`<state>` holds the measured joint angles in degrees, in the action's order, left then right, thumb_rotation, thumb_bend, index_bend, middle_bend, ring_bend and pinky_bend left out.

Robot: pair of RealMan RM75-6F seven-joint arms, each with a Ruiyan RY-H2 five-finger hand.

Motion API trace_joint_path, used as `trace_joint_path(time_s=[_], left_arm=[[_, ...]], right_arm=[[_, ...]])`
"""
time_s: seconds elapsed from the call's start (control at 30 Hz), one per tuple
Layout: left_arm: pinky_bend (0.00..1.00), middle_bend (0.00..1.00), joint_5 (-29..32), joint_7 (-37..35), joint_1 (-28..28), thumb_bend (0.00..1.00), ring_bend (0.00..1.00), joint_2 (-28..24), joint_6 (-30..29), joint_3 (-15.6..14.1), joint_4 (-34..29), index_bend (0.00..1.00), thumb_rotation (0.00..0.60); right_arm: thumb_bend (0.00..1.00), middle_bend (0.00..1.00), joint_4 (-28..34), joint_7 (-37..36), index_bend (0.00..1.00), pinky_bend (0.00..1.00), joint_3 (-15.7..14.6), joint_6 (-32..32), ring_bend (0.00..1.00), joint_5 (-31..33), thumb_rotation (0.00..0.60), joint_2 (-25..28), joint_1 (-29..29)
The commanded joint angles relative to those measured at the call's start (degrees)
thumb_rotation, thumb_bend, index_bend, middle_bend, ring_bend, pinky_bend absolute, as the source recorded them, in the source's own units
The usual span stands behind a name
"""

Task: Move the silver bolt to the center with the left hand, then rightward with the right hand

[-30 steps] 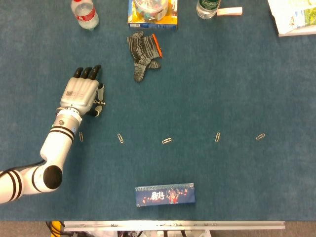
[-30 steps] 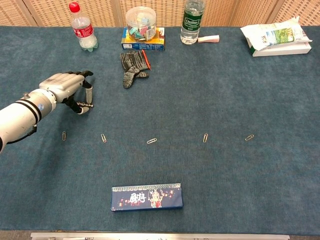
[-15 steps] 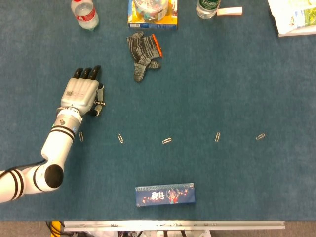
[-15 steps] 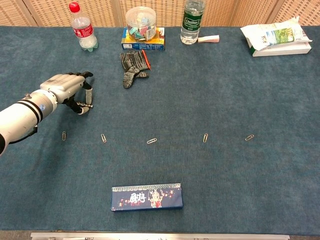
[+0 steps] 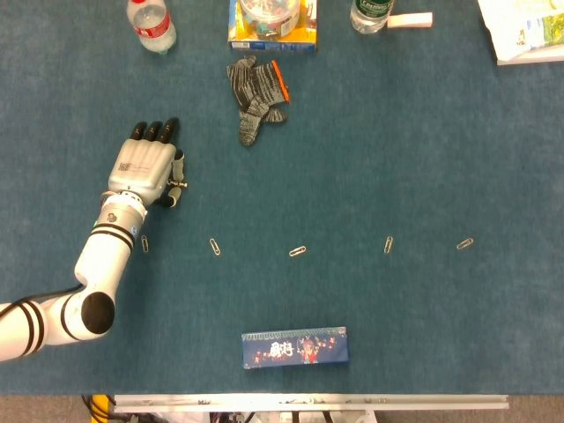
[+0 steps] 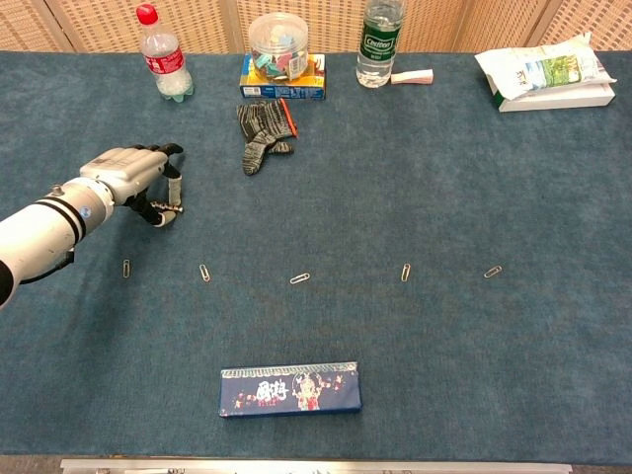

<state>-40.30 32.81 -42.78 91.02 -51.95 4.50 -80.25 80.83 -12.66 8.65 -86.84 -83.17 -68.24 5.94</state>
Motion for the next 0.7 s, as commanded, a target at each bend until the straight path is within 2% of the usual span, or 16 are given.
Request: trace_joint_path(time_s=[0.03,0.7], left_arm=[[0.00,0.00,-0.1,-0.2,0.1,0.33,0.00,-0.1,-0.2,0.0,-0.3,0.53,0.600],[0.00,0.00,-5.1,-4.6,2.3,0.33,0.00,-2.7,-2.8,-0.1,-5.5,0.58,0.600]], right_arm=[[0.29,0.46,0.0,0.0,0.62,0.49,0.0,-0.1,0.32,0.0,0.600,0.0,0.0],[0.29,0.46,0.8,0.4,0.62,0.49,0.0,-0.5,0.32,-0.3,0.600,0.2,-0.1]])
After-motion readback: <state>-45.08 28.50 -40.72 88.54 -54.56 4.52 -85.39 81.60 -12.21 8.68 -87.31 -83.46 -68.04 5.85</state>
